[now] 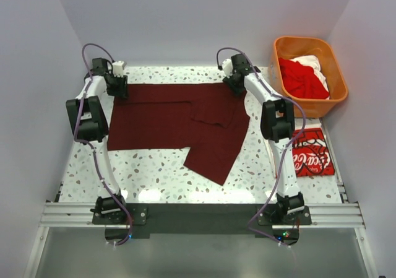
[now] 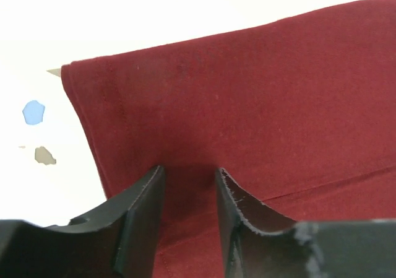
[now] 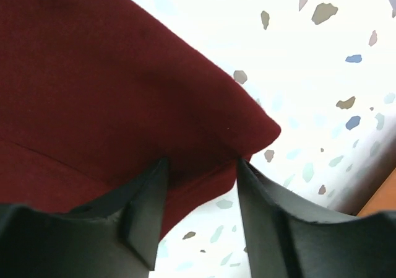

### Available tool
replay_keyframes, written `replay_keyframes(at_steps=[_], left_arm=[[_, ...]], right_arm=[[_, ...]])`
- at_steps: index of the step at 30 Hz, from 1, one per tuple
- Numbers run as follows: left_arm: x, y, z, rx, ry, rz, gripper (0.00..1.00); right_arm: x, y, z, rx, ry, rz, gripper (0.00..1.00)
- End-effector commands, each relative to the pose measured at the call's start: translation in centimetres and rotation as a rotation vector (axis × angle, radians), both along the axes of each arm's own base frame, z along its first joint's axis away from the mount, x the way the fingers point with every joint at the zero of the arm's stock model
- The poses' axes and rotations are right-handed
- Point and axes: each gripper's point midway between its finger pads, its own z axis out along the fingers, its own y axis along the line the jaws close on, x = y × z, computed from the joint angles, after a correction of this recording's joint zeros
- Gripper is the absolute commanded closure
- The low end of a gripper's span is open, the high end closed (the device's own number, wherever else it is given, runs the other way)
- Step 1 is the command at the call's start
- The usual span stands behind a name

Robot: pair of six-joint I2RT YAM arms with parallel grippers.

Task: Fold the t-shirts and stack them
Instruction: Fold the tshirt

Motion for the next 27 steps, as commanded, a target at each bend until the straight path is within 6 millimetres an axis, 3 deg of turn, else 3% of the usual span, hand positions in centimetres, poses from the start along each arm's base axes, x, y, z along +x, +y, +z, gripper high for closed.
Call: replay_keyframes(at_steps=[1,4,5,6,7,9,10,11,12,13,14,16,17,18,19,20,23,27], left_arm=[[2.2,0.4,5.6,-0.004,-0.177,-0.062,0.54],[2.0,-0.6,9.6,-0.014,-0.286,-0.121,0.43],[1.3,-1.3,12.1,-0.019,-0.336,-0.162,0.41],[0.8,-1.8,13.1,-0.024,-0.351,-0.185,0.34],[0.0,-2.4,15.5,-0.019,-0.395,-0.238,0.29],[-2.5,-3.5,15.8,-0.052,-0.358,-0.308,0.26],[-3.8,-4.4,17.7,-0.063,-0.392,-0.382,0.25],[-5.5,-4.5,16.9,-0.103,-0.350,-0.385,0.24],[-6.6,-4.7,17.1,-0.128,-0.346,-0.395,0.22],[-8.0,-5.6,18.6,-0.159,-0.380,-0.443,0.22],[-9.9,-5.5,17.3,-0.200,-0.330,-0.435,0.21],[-12.3,-5.9,17.8,-0.200,-0.351,-0.478,0.20],[-14.4,-6.3,15.8,-0.228,-0.290,-0.481,0.21],[-15.5,-6.5,15.3,-0.227,-0.281,-0.495,0.23],[-16.7,-6.8,15.8,-0.196,-0.324,-0.561,0.25],[-19.1,-7.2,14.1,-0.233,-0.271,-0.574,0.26],[-22.7,-7.9,11.8,-0.209,-0.235,-0.683,0.29],[-25.6,-8.0,9.0,-0.192,-0.178,-0.798,0.37]], right_arm=[[0.8,-0.4,3.2,0.032,-0.062,-0.005,0.46],[-0.2,1.2,8.3,0.120,-0.106,0.054,0.35],[-1.0,1.5,8.9,0.136,-0.089,0.071,0.27],[-2.3,2.2,10.8,0.176,-0.083,0.123,0.22],[-3.7,2.3,10.9,0.181,-0.041,0.146,0.20],[-7.0,3.2,12.2,0.222,0.012,0.250,0.10],[-9.1,3.4,12.0,0.238,0.074,0.281,0.10],[-10.8,3.7,12.1,0.252,0.114,0.320,0.09],[-13.0,3.7,10.8,0.250,0.187,0.365,0.09],[-15.6,4.1,11.8,0.279,0.231,0.404,0.10],[-18.3,4.3,9.9,0.272,0.315,0.436,0.15],[-21.6,4.5,10.7,0.283,0.334,0.487,0.22],[-23.2,5.0,10.4,0.278,0.345,0.516,0.23],[-25.7,4.6,8.2,0.262,0.411,0.530,0.24],[-26.9,4.6,7.5,0.246,0.424,0.548,0.26],[-29.0,4.6,6.5,0.209,0.438,0.582,0.30],[-30.8,5.4,5.4,0.173,0.423,0.625,0.35],[-33.6,6.0,2.7,0.126,0.470,0.641,0.42]])
